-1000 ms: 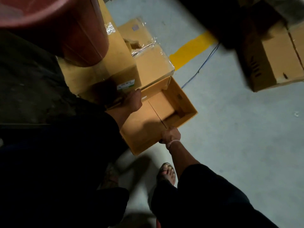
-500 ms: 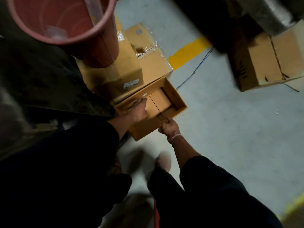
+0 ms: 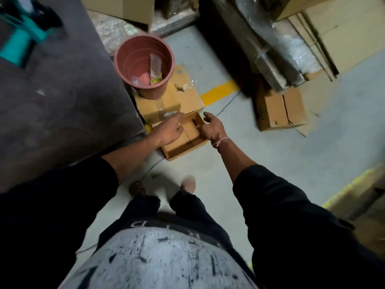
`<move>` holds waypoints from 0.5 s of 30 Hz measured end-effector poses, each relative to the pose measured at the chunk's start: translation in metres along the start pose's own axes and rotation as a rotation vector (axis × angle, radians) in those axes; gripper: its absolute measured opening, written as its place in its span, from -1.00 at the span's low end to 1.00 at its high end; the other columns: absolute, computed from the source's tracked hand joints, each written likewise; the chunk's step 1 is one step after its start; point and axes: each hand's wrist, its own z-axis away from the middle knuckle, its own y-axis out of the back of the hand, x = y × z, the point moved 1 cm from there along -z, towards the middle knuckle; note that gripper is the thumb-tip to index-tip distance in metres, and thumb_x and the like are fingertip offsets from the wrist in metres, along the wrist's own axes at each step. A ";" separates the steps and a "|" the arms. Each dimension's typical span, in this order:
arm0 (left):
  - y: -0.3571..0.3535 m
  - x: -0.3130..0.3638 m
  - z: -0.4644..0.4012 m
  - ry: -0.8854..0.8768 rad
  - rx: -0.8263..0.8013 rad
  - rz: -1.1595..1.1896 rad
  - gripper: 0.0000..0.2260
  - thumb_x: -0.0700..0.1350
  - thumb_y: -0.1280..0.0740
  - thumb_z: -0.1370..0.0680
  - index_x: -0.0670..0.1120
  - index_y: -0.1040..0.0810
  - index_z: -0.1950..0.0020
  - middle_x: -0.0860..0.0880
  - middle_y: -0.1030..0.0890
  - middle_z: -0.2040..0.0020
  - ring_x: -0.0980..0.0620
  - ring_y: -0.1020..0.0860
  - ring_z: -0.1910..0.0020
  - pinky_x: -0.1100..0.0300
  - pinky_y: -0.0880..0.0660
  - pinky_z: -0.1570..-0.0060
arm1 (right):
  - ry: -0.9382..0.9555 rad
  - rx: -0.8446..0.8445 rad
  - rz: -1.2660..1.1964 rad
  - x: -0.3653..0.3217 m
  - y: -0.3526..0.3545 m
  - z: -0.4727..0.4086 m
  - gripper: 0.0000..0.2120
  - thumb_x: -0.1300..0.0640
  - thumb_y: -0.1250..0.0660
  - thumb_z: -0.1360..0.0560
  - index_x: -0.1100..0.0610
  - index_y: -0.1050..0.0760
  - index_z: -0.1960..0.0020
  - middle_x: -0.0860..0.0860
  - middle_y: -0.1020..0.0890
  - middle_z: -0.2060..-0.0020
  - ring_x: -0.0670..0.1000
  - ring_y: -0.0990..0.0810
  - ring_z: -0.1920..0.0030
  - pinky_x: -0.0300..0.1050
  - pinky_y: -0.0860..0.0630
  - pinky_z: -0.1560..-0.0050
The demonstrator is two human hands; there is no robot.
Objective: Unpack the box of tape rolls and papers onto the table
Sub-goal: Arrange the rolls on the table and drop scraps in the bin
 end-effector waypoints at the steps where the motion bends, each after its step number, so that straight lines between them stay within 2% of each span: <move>1: 0.014 0.008 0.018 -0.009 0.010 0.054 -0.55 -0.12 -0.28 -0.62 0.07 -0.31 -0.51 -0.02 -0.46 -0.42 0.02 -0.49 -0.34 -0.05 -0.49 -0.31 | 0.024 -0.003 0.003 -0.012 0.001 0.013 -0.38 0.35 -0.32 -0.53 0.12 -0.27 -0.55 0.13 -0.52 -0.35 0.11 -0.60 0.00 -0.03 -0.63 0.03; 3: 0.036 0.007 0.046 -0.040 0.022 0.142 -0.59 -0.10 -0.29 -0.63 0.12 -0.37 -0.47 0.05 -0.48 -0.42 0.07 -0.52 -0.33 -0.03 -0.52 -0.30 | 0.093 0.003 0.031 -0.032 0.000 0.032 -0.40 0.33 -0.32 -0.55 0.12 -0.28 -0.55 0.15 -0.47 -0.42 0.10 -0.60 0.08 -0.22 -0.55 0.24; 4: 0.049 0.007 0.063 -0.051 0.037 0.179 -0.62 -0.10 -0.29 -0.62 0.16 -0.39 -0.43 0.07 -0.50 -0.41 0.08 -0.54 -0.31 -0.04 -0.53 -0.29 | 0.147 0.004 0.068 -0.043 -0.005 0.040 -0.39 0.31 -0.34 -0.54 0.12 -0.28 -0.55 0.11 -0.45 -0.44 0.09 -0.61 0.07 -0.26 -0.57 0.24; 5: 0.058 0.005 0.075 -0.052 0.054 0.207 -0.64 -0.10 -0.29 -0.62 0.22 -0.41 -0.37 0.08 -0.52 -0.37 0.09 -0.56 -0.28 -0.03 -0.54 -0.27 | 0.179 -0.001 0.101 -0.051 -0.008 0.046 -0.36 0.27 -0.38 -0.51 0.12 -0.29 -0.56 0.09 -0.44 -0.45 0.10 -0.64 0.02 -0.23 -0.63 0.14; 7: 0.075 -0.007 0.095 -0.051 0.135 0.256 -0.66 -0.12 -0.30 -0.62 0.23 -0.43 -0.31 0.06 -0.56 -0.30 0.08 -0.58 -0.24 -0.01 -0.53 -0.27 | 0.232 -0.023 0.142 -0.068 -0.021 0.055 -0.27 0.13 -0.45 -0.42 0.10 -0.32 -0.55 0.10 -0.46 -0.45 0.15 -0.62 -0.21 0.04 -0.63 -0.17; 9: 0.097 -0.026 0.114 -0.029 0.257 0.286 -0.65 -0.15 -0.31 -0.61 0.03 -0.45 -0.40 -0.04 -0.55 -0.33 0.02 -0.55 -0.29 0.00 -0.49 -0.33 | 0.258 -0.027 0.141 -0.081 -0.042 0.055 -0.23 0.07 -0.46 -0.34 0.08 -0.35 -0.53 0.09 -0.49 -0.43 0.16 -0.57 -0.32 0.20 -0.57 -0.26; 11: 0.122 -0.047 0.133 -0.018 0.356 0.315 -0.63 -0.25 -0.31 -0.62 -0.19 -0.43 -0.43 -0.17 -0.53 -0.37 -0.04 -0.51 -0.34 0.04 -0.45 -0.35 | 0.301 -0.016 0.152 -0.095 -0.068 0.048 -0.23 0.05 -0.43 -0.31 0.07 -0.38 -0.51 0.06 -0.52 -0.41 0.16 -0.59 -0.30 0.22 -0.57 -0.26; 12: 0.135 -0.058 0.144 -0.004 0.396 0.347 -0.64 -0.28 -0.30 -0.62 -0.23 -0.42 -0.43 -0.20 -0.52 -0.37 -0.09 -0.51 -0.35 0.02 -0.46 -0.33 | 0.323 -0.017 0.172 -0.105 -0.083 0.048 -0.25 0.06 -0.43 -0.31 0.07 -0.40 -0.49 0.06 -0.53 -0.39 0.17 -0.60 -0.28 0.22 -0.57 -0.25; 15: 0.172 -0.093 0.177 0.073 0.472 0.427 -0.64 -0.24 -0.32 -0.63 -0.21 -0.43 -0.43 -0.18 -0.52 -0.37 -0.17 -0.54 -0.32 -0.14 -0.49 -0.32 | 0.338 -0.023 0.211 -0.138 -0.128 0.069 -0.44 0.13 -0.42 -0.43 0.12 -0.46 -0.43 0.11 -0.61 -0.28 0.18 -0.64 -0.18 0.19 -0.58 -0.22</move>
